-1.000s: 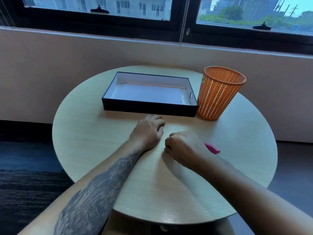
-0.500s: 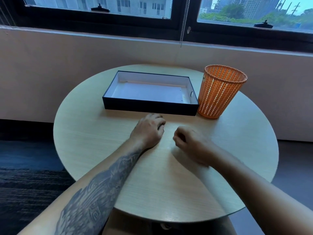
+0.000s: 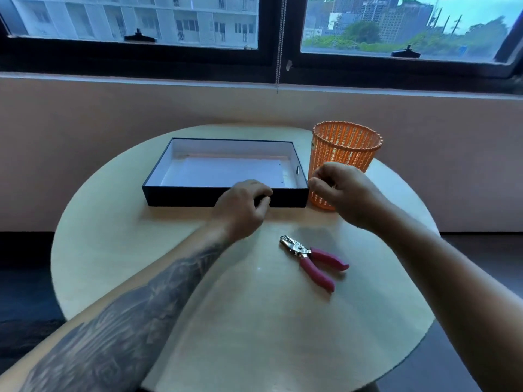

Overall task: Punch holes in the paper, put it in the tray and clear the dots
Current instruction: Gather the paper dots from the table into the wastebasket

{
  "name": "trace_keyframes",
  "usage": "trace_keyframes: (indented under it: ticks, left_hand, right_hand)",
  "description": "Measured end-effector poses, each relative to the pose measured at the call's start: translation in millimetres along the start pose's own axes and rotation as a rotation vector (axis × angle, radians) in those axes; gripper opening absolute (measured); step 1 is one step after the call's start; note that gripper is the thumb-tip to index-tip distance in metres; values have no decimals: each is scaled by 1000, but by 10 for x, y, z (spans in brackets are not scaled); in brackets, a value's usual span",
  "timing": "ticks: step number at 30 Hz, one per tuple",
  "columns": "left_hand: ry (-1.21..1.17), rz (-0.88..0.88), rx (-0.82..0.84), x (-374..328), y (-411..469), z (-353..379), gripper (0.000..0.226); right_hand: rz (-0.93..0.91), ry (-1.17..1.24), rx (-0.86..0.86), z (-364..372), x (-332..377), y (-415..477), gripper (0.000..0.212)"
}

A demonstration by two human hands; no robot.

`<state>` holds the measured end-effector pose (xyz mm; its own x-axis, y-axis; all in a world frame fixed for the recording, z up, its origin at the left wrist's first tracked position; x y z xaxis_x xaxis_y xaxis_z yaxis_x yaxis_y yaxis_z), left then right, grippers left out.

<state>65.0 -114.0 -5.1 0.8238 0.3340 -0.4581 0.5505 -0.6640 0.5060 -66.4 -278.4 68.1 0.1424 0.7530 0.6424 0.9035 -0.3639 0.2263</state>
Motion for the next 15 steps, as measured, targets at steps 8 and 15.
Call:
trace_keyframes:
  ticks: [8,15]
  left_hand:
    - [69,266,-96,-714,1109,-223,41]
    - [167,349,35,-853,1295,17,34]
  right_hand:
    - [-45,-175,-178,-676,45,729,15]
    - [162,-188,-98,-779,-294,1092,21]
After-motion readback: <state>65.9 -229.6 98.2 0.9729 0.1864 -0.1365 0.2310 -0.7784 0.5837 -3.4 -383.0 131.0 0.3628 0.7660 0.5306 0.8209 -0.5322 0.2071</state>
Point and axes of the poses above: each hand's wrist, its own y-axis towards the middle knuckle, its own z-axis out of the palm, x = y × z, the point moved 4 cm from there along y, towards the middle knuckle, and after that the axes turned 8 degrees about z, right-handed, at the moved point
